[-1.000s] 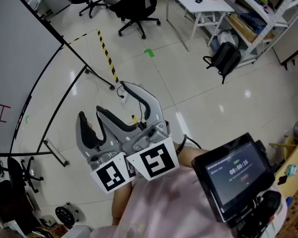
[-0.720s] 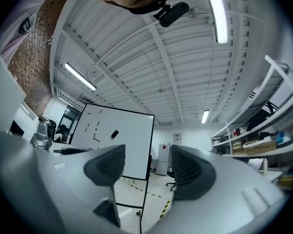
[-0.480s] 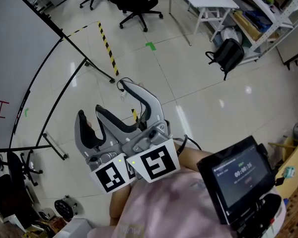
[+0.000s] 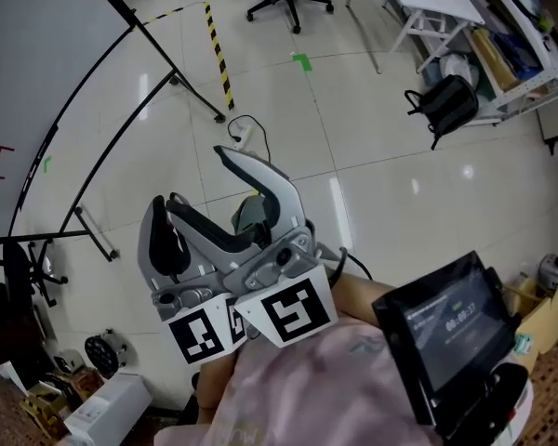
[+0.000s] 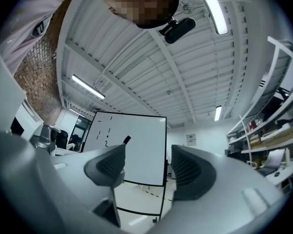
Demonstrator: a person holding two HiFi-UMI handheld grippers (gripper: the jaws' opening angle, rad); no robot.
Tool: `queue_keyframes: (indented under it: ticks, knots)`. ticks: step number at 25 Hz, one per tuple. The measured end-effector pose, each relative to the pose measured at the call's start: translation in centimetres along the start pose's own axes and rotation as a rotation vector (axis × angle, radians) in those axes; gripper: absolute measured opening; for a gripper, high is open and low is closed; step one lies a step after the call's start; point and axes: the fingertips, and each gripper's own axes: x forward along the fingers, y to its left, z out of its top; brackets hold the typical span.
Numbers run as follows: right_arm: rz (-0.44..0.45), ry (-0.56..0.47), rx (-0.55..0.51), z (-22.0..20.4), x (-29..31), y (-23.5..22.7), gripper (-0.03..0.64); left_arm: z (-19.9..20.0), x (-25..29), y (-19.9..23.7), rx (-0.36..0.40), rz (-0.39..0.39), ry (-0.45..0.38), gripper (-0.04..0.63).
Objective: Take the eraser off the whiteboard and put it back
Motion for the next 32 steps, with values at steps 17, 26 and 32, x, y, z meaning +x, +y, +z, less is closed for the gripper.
queue_keyframes:
  ticks: [17, 26, 32]
  knots:
    - [0.324, -0.048, 0.017, -1.2, 15.4, 22.4, 0.285, -0.8, -5.9, 26.2, 0.058, 0.350, -0.030, 0.069]
    - [0.356, -0.030, 0.042, -2.2, 21.8, 38.3, 0.285, -2.9, -12.6, 41.9, 0.030, 0.381, -0.018, 0.069]
    - [0.360, -0.005, -0.003, -2.6, 22.7, 47.5, 0.285, -4.6, -18.4, 49.1, -0.018, 0.395, -0.039, 0.069]
